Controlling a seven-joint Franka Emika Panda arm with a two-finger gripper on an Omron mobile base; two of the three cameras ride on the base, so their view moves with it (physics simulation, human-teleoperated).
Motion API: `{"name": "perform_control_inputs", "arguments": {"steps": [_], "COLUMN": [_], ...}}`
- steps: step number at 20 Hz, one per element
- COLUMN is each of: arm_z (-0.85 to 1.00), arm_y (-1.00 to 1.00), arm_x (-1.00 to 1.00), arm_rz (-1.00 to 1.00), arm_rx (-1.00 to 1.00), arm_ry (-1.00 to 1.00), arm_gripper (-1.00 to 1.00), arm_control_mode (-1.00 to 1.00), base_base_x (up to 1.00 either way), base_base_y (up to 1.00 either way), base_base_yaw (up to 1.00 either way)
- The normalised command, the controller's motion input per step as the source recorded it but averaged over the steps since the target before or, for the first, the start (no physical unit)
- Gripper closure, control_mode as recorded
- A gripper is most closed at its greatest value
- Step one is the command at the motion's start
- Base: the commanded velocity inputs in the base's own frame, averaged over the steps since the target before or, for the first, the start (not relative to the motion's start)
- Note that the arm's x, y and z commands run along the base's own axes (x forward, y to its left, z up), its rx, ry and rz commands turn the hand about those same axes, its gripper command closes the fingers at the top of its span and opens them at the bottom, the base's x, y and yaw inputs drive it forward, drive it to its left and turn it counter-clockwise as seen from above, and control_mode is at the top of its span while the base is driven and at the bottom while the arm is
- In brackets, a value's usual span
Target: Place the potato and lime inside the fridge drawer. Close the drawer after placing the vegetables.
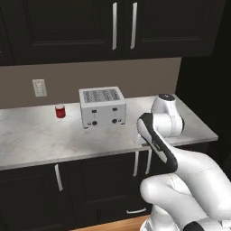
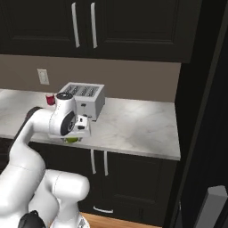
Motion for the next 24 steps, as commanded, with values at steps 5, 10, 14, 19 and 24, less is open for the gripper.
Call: {"name": "perform_control_inputs", "arguments": {"steps": [5,10,14,19,24], "arm_z": [0.04,-0.02,0.0,0.0,0.0], "arm_y": [0.21,0.0,0.0,0.0,0.0], "arm_x": [-0.14,-0.58,0.0,0.0,0.0], "arm_rz": [0.01,-0.01,0.0,0.0,0.0], "arm_rx": [-0.07,0.0,0.0,0.0,0.0], "arm_ry": [-0.05,-0.19,0.0,0.0,0.0], "arm_gripper": [1.0,1.0,1.0,1.0,1.0], "arm_control_mode": [-1.0,-1.0,1.0,1.0,1.0], "base_base_x": [0.0,0.0,-1.0,-1.0,-1.0], "base_base_y": [0.0,0.0,0.0,-0.04,-0.33], "base_base_yaw": [0.0,0.0,-0.07,-0.12,-0.11]}}
